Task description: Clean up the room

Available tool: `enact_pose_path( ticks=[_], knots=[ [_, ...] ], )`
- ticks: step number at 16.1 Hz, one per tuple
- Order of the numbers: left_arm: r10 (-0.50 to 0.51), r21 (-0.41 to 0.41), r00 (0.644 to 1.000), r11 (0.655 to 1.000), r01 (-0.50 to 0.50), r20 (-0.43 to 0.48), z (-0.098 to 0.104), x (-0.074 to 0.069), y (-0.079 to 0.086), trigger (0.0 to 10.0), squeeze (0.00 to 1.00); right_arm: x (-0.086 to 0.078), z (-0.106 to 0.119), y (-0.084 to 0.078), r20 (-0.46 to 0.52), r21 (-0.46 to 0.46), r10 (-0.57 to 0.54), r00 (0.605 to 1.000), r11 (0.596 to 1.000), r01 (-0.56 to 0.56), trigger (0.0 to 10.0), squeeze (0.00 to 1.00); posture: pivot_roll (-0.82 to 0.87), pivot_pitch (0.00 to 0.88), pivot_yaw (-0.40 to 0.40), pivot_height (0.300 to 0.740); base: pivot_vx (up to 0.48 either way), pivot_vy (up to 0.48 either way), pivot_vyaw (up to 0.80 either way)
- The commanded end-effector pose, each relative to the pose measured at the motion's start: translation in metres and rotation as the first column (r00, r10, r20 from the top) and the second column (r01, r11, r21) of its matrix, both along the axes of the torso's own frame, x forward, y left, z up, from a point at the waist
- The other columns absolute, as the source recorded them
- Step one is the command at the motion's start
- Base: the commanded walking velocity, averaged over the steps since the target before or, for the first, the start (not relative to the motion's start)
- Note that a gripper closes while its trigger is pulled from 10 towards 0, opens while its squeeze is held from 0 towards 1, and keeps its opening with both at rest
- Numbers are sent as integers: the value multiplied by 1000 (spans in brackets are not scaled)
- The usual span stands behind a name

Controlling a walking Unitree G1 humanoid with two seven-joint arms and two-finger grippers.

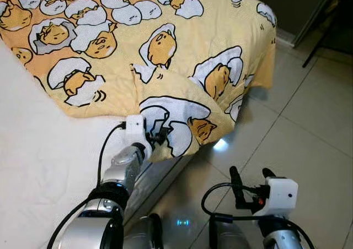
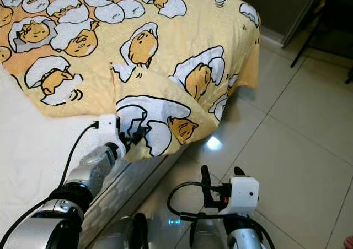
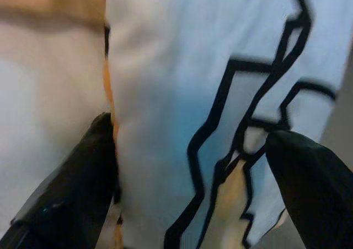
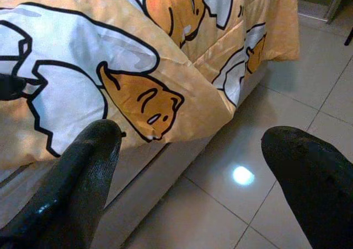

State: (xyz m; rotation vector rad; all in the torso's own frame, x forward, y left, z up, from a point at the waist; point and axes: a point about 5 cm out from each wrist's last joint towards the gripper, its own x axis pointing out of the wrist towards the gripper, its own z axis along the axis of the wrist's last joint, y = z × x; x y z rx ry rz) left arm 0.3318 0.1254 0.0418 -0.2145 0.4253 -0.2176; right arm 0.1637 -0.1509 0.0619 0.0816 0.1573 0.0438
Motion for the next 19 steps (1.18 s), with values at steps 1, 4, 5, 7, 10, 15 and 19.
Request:
enact_pose_path(
  ticks=[1, 4, 5, 7, 10, 15, 19],
  knots=[
    [6, 40, 997, 999, -3, -72, -15, -9, 3, 10000, 0, -1, 1, 3, -11, 14, 12, 1000, 1000, -11, 10000, 0, -133, 269, 71, 740, 0, 0, 0],
    [-30, 0, 994, 1000, 30, -106, -20, -12, -1, 8275, 0, -1, 0, 6, -23, 27, 35, 999, 999, -34, 10000, 0, -128, 262, 71, 740, 0, 0, 0],
    [-41, -13, 991, 999, 40, -127, -25, -16, -3, 0, 0, -1, -1, 6, -25, 26, 37, 999, 999, -36, 10000, 0, -128, 262, 70, 740, 0, 0, 0],
    [-38, -65, 987, 997, 28, -156, -29, -18, -6, 0, 0, -1, -2, 6, -32, 27, 48, 998, 998, -48, 10000, 0, -123, 260, 69, 740, 0, 0, 0],
    [-75, -97, 981, 994, 59, -177, -34, -23, -14, 0, 0, -2, -3, 11, -42, 43, 72, 997, 997, -70, 10000, 0, -127, 261, 69, 740, 0, 0, 0],
    [-100, -102, 976, 991, 82, -192, -39, -28, -17, 0, 0, -6, -2, 16, -49, 61, 150, 987, 987, -147, 10000, 0, -125, 265, 67, 740, 0, 0, 0],
    [-106, -143, 976, 987, 79, -191, -38, -28, -23, 0, 0, -6, -4, 16, -60, 49, 175, 983, 984, -172, 10000, 0, -124, 262, 63, 740, 0, 0, 0]
  ],
)
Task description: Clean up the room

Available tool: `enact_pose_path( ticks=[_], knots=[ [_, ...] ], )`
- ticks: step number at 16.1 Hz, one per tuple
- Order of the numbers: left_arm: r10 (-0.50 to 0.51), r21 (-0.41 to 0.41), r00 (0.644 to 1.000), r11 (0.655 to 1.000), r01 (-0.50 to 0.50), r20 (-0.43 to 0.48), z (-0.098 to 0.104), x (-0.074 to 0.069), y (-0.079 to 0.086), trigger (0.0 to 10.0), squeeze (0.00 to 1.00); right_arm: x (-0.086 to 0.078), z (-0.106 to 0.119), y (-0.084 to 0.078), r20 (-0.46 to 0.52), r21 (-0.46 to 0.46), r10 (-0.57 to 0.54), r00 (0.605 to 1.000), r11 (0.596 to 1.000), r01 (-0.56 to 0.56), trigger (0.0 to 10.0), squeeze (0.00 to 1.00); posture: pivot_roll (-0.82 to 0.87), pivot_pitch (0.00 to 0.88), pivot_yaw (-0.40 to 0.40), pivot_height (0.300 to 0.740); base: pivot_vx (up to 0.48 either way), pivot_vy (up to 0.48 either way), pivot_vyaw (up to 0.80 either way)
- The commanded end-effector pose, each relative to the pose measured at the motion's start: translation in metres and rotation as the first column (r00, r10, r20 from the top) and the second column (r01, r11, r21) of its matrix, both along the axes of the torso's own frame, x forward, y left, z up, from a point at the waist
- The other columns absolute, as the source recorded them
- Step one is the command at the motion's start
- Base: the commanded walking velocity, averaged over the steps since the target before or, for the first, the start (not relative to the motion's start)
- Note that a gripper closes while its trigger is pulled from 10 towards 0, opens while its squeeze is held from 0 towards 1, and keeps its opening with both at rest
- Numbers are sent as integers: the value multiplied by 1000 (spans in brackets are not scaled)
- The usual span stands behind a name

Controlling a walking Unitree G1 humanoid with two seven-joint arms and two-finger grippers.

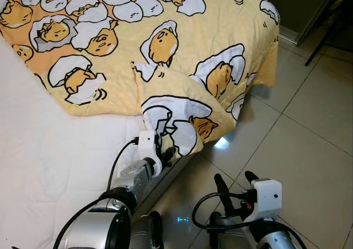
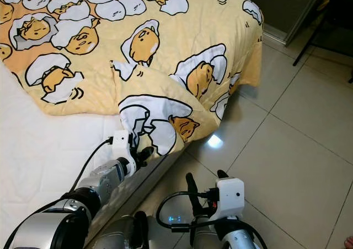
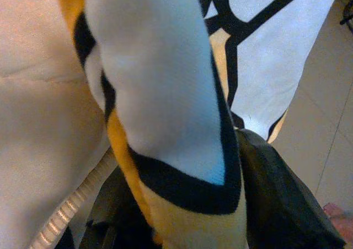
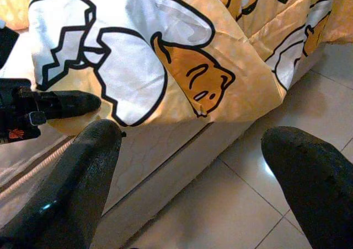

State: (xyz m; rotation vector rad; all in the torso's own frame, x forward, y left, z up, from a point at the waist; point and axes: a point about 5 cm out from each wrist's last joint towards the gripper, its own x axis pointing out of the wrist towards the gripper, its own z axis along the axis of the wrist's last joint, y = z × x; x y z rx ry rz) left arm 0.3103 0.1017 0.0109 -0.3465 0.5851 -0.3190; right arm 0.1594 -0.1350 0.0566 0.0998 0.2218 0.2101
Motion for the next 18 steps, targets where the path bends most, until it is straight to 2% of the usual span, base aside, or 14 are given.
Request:
enact_pose_path(
  ticks=[1, 3, 5, 10, 15, 18],
  knots=[
    [30, -42, 999, 999, -32, -31, -3, -2, -1, 0, 0, -1, 1, 2, -7, 15, 11, 1000, 1000, -11, 10000, 0, -124, 262, 65, 740, 0, 0, 0],
    [46, -71, 999, 996, -47, -14, 1, 1, -3, 0, 0, -2, 0, 4, -11, 20, 17, 1000, 1000, -17, 10000, 0, -124, 262, 65, 740, 0, 0, 0],
    [24, -51, 1000, 998, -24, -8, 1, 0, -5, 0, 0, -3, -1, 5, -16, 27, 27, 1000, 999, -26, 10000, 0, -124, 262, 65, 740, 0, 0, 0],
    [43, -26, 999, 999, -44, -13, -1, 0, -1, 0, 0, -2, -2, 3, -23, 17, 47, 999, 999, -46, 10000, 0, -122, 256, 56, 740, 0, 0, 0],
    [22, -106, 1000, 994, -22, -1, -1, -3, -12, 0, 0, -2, 0, -3, -27, 2, 71, 997, 997, -71, 10000, 0, -152, 244, 33, 740, 0, 0, 0],
    [-15, -137, 1000, 990, 15, 5, -4, -8, -10, 0, 0, 1, 1, -10, -28, -22, 105, 994, 994, -105, 10000, 0, -171, 205, 40, 740, 0, 0, 0]
  ],
)
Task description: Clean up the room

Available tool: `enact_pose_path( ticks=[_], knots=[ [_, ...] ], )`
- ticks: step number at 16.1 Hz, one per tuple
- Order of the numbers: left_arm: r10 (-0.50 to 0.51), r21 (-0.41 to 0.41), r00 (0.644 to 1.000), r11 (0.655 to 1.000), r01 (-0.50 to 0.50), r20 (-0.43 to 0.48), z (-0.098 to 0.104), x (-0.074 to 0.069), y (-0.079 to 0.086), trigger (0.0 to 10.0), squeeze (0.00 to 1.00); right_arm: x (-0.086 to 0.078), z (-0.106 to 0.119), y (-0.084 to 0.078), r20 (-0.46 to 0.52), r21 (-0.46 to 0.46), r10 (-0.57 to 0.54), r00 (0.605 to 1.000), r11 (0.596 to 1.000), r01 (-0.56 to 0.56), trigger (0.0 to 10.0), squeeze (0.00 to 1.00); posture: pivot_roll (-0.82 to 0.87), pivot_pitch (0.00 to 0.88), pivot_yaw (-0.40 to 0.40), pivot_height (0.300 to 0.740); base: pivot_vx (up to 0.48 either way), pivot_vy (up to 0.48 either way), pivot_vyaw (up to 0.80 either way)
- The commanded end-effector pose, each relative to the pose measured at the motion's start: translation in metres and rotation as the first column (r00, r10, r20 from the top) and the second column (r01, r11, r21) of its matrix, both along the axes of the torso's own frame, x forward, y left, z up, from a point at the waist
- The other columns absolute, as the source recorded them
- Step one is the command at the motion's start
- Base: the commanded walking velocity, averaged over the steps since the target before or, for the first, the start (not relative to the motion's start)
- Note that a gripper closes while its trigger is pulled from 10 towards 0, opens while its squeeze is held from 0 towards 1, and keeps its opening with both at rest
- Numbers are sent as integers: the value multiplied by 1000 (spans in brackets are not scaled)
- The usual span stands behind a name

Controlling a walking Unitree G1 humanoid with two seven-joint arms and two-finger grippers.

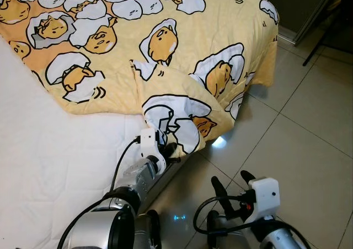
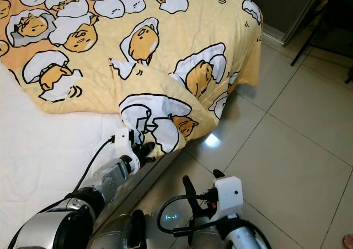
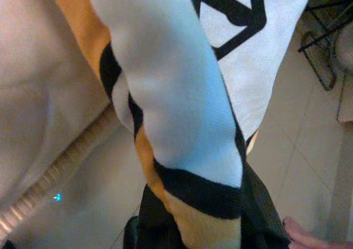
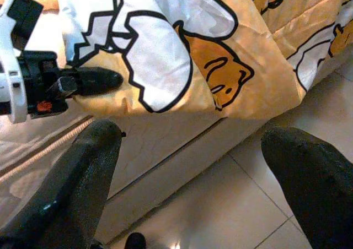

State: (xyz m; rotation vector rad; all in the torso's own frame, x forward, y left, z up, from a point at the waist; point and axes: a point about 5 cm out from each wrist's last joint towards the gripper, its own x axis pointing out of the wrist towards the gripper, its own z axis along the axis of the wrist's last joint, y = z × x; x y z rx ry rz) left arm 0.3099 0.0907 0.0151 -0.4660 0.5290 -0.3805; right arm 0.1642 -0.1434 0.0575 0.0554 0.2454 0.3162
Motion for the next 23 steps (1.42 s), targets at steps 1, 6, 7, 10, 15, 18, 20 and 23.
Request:
enact_pose_path(
  ticks=[1, 6, 7, 10, 15, 18, 20, 23],
  knots=[
    [-44, 0, 999, 999, 44, -21, -10, -10, 1, 0, 0, 0, 2, -2, -8, 6, 25, 1000, 1000, -25, 10000, 0, -181, 192, 44, 740, 0, 0, 0],
    [-193, 134, 980, 974, 184, 56, -22, -29, 30, 0, 0, 18, 9, -10, 8, -22, 151, 988, 988, -151, 10000, 0, -165, 124, 36, 740, 0, 0, 0],
    [-167, 139, 985, 977, 159, 48, -25, -32, 40, 0, 0, 21, 11, -9, 4, -21, 187, 982, 982, -187, 10000, 0, -157, 111, 24, 740, 0, 0, 0],
    [-219, 196, 972, 960, 199, 86, -25, -35, 46, 0, 0, 31, 18, -10, 7, -31, 279, 960, 960, -278, 10000, 0, -141, 85, 7, 740, 0, 0, 0],
    [-463, 191, 855, 884, 427, 233, -6, -30, 18, 0, 0, 45, 22, -10, 17, -1, 291, 957, 957, -291, 10000, 0, -125, 58, 20, 740, 0, 0, 0],
    [-556, 181, 785, 831, 526, 273, -2, -33, 10, 0, 0, 47, 27, -9, 29, 27, 320, 947, 947, -321, 10000, 0, -123, 45, 10, 740, 0, 0, 0],
    [-580, 175, 763, 814, 553, 287, -2, -36, 8, 0, 0, 45, 30, -8, 26, 29, 354, 935, 934, -355, 10000, 0, -121, 39, 2, 740, 0, 0, 0],
    [-604, 192, 747, 797, 572, 278, -5, -39, 7, 0, 0, 31, 35, -7, 1, 37, 461, 888, 887, -460, 10000, 0, -124, 37, -6, 740, 0, 0, 0]
  ],
)
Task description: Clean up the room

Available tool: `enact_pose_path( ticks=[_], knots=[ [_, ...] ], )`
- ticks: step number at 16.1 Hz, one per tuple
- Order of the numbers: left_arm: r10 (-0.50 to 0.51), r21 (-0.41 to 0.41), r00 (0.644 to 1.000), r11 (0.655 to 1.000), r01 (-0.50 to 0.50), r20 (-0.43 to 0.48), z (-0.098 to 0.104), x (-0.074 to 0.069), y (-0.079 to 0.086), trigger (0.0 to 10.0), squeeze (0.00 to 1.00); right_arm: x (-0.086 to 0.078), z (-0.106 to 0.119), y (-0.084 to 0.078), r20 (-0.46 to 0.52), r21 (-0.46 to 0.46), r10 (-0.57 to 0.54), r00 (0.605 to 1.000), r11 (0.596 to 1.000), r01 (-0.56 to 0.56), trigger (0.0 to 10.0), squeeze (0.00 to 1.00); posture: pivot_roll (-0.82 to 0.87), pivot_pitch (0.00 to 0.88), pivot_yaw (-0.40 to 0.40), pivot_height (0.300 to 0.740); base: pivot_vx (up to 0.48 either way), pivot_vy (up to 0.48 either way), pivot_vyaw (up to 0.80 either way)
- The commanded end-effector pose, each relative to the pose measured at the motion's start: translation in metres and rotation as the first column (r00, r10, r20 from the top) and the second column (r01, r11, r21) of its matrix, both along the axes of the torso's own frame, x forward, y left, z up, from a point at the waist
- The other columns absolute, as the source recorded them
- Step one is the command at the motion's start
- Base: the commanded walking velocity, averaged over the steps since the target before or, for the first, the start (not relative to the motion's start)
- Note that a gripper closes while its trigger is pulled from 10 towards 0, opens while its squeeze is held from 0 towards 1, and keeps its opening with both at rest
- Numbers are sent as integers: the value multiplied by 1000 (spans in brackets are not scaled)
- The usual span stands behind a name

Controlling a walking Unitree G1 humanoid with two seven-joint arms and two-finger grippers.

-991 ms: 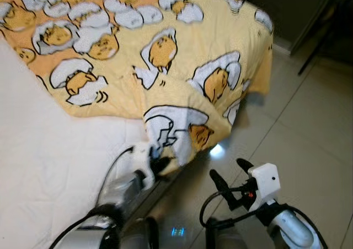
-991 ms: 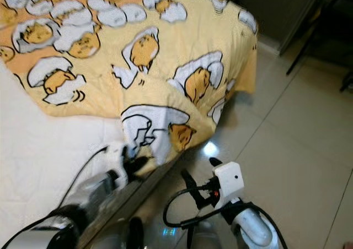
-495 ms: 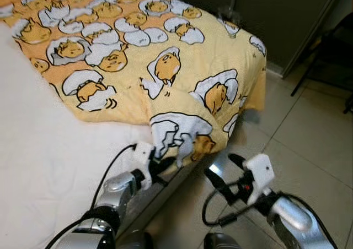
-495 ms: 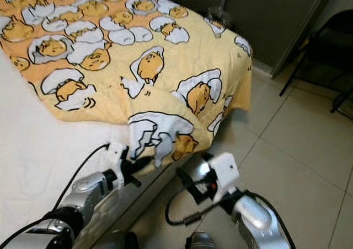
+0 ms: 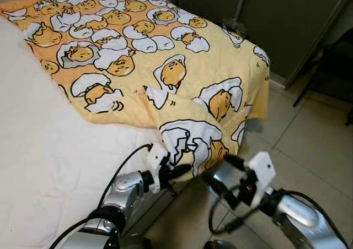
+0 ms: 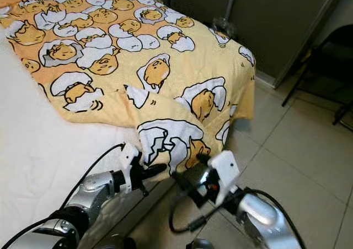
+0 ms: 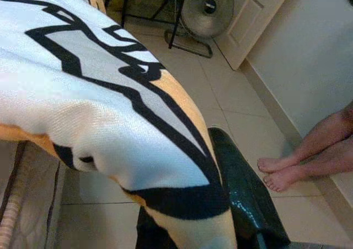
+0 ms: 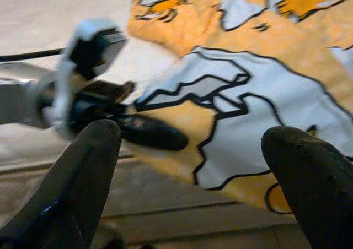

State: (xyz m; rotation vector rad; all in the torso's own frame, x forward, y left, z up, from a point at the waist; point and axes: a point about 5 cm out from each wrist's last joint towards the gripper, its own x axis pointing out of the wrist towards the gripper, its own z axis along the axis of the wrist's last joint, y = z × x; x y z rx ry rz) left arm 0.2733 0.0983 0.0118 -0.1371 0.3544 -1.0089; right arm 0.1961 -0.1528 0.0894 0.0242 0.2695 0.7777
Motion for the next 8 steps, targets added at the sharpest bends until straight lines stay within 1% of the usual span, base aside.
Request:
enact_pose_path(
  ticks=[1, 3, 5, 8],
  knots=[
    [-16, 16, 1000, 1000, 17, -3, -3, -3, 0, 0, 0, -6, 8, 3, -3, 27, 59, 998, 998, -59, 10000, 0, -131, 38, -5, 740, 0, 0, 0],
    [-16, 29, 1000, 999, 17, -10, -5, -5, 3, 0, 0, -8, 10, 4, -4, 35, 70, 998, 997, -69, 10000, 0, -136, 39, -5, 740, 0, 0, 0],
    [4, 48, 1000, 999, -4, -11, -8, -6, 5, 0, 0, -7, 10, 3, -10, 40, 49, 999, 998, -48, 10000, 0, -141, 40, -1, 740, 0, 0, 0],
    [35, 16, 999, 999, -35, -5, -6, -5, 8, 0, 0, -7, 7, 5, -21, 54, 38, 999, 998, -37, 10000, 0, -139, 41, 2, 740, 0, -442, 0]
  ],
)
